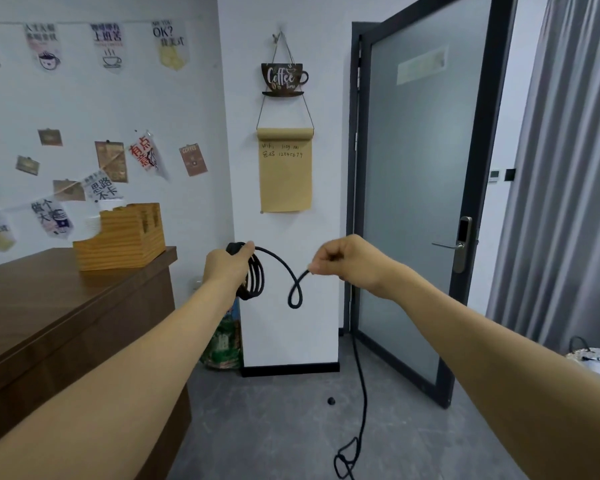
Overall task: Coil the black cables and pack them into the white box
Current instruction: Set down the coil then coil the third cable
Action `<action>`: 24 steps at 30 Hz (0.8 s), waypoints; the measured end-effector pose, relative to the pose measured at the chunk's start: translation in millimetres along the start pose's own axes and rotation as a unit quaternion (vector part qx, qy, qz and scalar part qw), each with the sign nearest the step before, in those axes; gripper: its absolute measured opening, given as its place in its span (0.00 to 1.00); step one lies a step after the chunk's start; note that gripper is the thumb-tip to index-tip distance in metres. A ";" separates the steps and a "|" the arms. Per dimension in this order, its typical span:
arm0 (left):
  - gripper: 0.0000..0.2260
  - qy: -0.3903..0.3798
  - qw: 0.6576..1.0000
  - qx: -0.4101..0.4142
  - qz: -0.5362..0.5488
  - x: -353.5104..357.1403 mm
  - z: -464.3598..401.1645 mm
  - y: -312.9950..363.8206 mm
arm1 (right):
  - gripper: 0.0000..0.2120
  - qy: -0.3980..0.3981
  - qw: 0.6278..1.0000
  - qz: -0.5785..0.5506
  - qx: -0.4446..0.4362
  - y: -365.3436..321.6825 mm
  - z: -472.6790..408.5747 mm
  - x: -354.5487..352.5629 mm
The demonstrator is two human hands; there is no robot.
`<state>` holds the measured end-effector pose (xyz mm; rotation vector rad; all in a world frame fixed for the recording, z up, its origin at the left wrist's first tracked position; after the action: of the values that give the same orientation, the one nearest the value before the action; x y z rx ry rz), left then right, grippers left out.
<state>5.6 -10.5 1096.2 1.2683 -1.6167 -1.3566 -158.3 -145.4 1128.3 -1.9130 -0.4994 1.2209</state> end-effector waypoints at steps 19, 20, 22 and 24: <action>0.19 -0.215 0.952 -0.023 0.218 60.8 53.1 23.7 | 0.12 0.147 0.916 -0.372 0.033 5.9 -8.9 3.9; 0.19 -0.221 0.949 -0.022 0.225 61.7 55.0 25.0 | 0.12 0.152 0.912 -0.380 0.038 7.3 -8.3 3.9; 0.19 -0.230 0.944 -0.023 0.237 63.4 58.5 26.7 | 0.12 0.163 0.906 -0.387 0.048 9.3 -6.9 4.8; 0.20 -0.238 0.941 -0.023 0.239 65.0 60.7 27.6 | 0.12 0.173 0.901 -0.392 0.063 12.2 -6.4 6.0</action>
<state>-77.1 -53.0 1102.4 0.4715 -2.0311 -1.4304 -151.0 -151.4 1116.6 -1.5162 -0.8595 0.3678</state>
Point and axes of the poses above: each hand's wrist, its own z-axis away from the middle knuckle, its own x-axis out of the palm, y = z × x, the point moved 8 cm from there along -z, towards the middle knuckle, and after that the axes turned 6 degrees about x, right-handed, at the moved point
